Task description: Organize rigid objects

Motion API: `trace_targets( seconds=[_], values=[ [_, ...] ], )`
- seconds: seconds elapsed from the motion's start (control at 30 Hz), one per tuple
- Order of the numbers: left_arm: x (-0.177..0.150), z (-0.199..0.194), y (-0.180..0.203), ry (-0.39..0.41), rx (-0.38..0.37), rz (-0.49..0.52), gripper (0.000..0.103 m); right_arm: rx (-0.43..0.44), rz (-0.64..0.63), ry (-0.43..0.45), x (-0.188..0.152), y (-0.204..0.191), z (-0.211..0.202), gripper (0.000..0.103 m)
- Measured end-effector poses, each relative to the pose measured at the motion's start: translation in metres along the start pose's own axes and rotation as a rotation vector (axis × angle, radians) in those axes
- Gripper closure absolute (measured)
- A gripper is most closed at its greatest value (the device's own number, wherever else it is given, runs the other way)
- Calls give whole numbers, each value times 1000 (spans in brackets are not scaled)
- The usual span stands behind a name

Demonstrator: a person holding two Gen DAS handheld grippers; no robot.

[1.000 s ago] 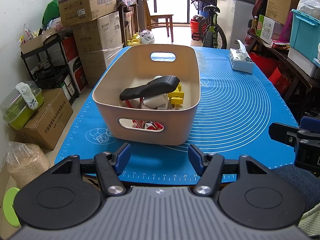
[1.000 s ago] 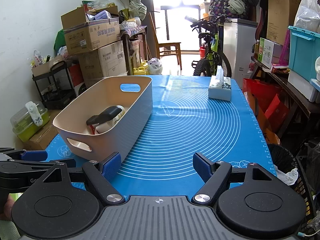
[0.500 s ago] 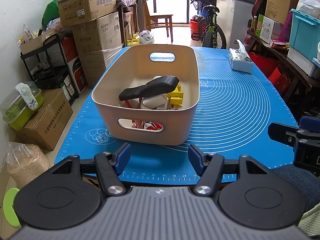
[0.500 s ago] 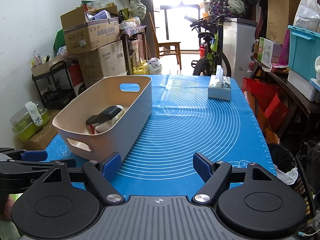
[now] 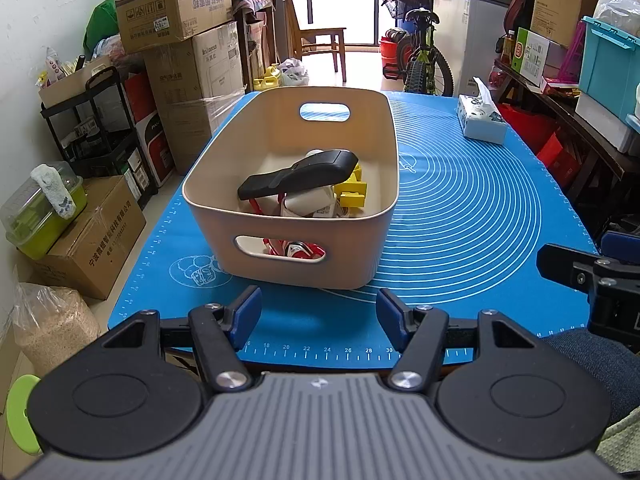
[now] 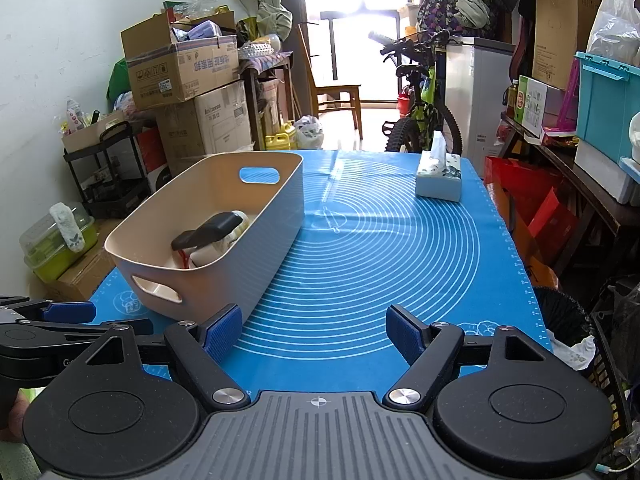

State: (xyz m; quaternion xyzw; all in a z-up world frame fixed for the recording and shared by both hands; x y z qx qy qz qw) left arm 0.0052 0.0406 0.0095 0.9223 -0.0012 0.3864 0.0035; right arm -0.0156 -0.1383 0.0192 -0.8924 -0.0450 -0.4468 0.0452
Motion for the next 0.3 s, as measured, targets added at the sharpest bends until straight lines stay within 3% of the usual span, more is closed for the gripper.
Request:
trace_targets(
  seconds=[0.3],
  values=[
    [1,1,0,-9,0,-4,38,-1,0,-1,0,1,0,21]
  ],
)
Point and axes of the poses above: each gripper's, at about its wrist camera, not at the fingertips, and z roughly the way its jaws point, y to its right, x to its top, the point moved 1 cm from there along z, roughly the way its jaws point, and after that the axes turned 5 degrees about -z, right-handed, at the moved point
